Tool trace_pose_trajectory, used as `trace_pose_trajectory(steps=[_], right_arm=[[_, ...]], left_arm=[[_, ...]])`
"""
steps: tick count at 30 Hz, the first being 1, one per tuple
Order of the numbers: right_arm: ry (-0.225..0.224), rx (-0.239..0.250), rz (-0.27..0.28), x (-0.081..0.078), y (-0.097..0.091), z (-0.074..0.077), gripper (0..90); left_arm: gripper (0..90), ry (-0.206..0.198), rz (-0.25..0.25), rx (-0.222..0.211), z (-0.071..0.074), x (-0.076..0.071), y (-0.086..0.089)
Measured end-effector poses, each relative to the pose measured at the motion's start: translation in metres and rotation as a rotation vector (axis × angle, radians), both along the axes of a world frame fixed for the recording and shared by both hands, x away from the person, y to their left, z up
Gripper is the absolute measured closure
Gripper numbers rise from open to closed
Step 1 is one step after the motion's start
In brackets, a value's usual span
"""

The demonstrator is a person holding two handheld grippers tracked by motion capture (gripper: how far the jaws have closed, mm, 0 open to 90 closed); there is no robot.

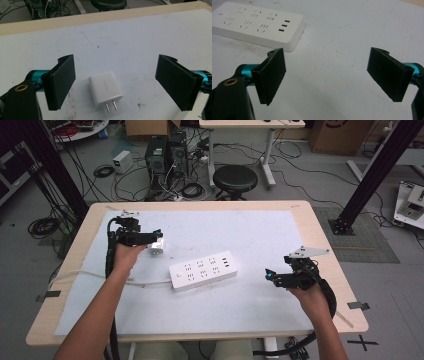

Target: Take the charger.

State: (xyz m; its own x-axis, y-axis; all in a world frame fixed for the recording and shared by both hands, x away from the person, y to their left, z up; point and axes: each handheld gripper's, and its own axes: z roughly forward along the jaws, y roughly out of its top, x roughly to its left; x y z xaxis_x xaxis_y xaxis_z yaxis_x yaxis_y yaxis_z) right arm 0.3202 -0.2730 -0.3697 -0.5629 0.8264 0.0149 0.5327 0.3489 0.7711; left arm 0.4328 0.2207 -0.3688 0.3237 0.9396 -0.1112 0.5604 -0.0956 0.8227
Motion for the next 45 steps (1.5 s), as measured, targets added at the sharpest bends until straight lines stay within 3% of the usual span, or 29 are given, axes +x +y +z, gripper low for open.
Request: trace_pose_trajectory(steps=[12,14,15,22,36,45], right_arm=[[0.015,-0.002,-0.013,0.003,-0.004,-0.004,15.7],[0.017,-0.003,-0.013,0.003,-0.004,-0.004,15.7],[0.021,-0.004,-0.016,0.004,-0.004,-0.005,15.7],[0.024,-0.008,-0.023,0.007,-0.005,-0.007,15.7],[0.039,-0.011,-0.037,0.007,-0.005,-0.012,15.8],[0.043,-0.012,-0.039,0.007,-0.006,-0.014,15.7]], left_arm=[[16.4,0.082,0.050,0.071,-0.034,0.025,-0.005],[16.4,0.082,0.050,0.071,-0.034,0.025,-0.005],[16.5,0.101,0.043,0.079,-0.042,0.029,-0.008],[16.6,0.135,0.030,0.109,-0.056,0.036,-0.011],[16.7,0.186,0.037,0.134,-0.070,0.043,-0.012],[23.5,0.180,0.027,0.120,-0.070,0.041,-0.014]])
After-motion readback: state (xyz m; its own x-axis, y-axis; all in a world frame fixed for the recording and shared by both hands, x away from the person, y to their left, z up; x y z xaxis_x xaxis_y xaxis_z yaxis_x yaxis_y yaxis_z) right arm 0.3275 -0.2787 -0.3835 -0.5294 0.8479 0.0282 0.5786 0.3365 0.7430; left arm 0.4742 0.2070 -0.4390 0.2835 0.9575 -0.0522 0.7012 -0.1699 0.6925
